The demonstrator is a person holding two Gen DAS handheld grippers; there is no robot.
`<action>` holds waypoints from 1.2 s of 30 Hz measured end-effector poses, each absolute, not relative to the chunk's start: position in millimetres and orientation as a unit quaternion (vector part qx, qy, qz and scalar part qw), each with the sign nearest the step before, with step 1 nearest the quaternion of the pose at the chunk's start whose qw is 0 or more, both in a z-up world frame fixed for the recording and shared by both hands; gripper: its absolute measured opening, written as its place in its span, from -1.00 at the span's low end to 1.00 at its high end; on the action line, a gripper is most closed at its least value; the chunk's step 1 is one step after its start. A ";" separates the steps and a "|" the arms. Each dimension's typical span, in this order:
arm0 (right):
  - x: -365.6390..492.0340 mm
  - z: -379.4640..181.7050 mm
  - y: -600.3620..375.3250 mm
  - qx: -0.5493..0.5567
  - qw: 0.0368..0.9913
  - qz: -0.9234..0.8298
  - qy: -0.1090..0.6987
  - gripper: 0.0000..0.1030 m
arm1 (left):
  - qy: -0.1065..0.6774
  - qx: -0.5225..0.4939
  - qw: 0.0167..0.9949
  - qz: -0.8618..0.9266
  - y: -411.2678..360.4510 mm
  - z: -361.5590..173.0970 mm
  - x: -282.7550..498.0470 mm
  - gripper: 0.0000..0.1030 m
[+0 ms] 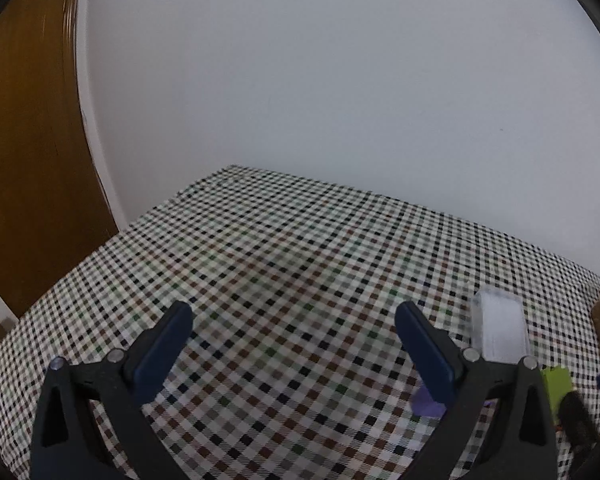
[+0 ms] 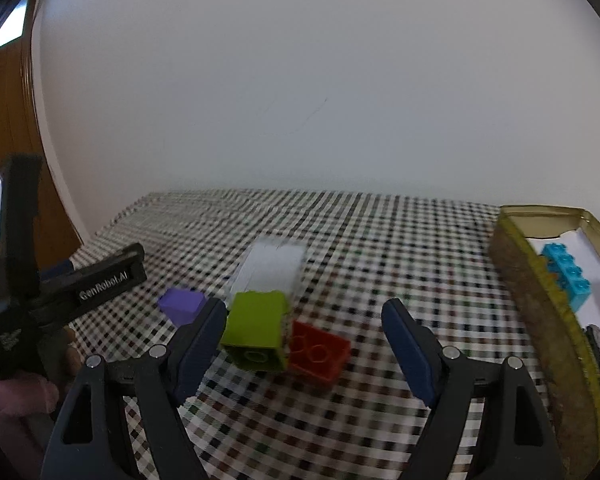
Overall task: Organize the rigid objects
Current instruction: 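Grasp the lime-green Lego block with the right tool while the left tool grasps the purple block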
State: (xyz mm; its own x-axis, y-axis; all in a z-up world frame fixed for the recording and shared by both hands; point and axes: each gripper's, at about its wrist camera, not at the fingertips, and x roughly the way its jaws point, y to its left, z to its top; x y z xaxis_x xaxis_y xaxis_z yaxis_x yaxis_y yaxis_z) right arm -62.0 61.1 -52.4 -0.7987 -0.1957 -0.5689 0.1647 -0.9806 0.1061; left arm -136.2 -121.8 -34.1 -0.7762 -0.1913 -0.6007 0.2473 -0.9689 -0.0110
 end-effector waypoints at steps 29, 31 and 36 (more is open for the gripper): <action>-61.7 -44.8 101.3 0.296 0.105 -0.945 -0.093 -0.34 | -0.004 0.325 -0.029 -0.945 -78.4 -46.6 -144.8 0.98; -57.0 -45.7 109.9 0.295 0.087 -0.948 -0.081 -0.34 | -0.032 0.328 -0.047 -0.943 -66.5 -49.6 -144.0 0.98; -52.2 -48.4 129.8 0.301 0.071 -0.947 -0.085 -0.34 | -0.068 0.340 -0.059 -0.936 -52.8 -54.6 -147.6 0.98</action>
State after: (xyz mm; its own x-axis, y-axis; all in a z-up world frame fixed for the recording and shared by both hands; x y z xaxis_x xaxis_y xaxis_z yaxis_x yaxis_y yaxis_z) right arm -52.2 129.8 -48.4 -0.8086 -0.1863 -0.5580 0.0839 -0.9754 0.2040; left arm -147.6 -52.8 -54.6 -0.7619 0.0639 -0.6445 -0.1565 -0.9838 0.0876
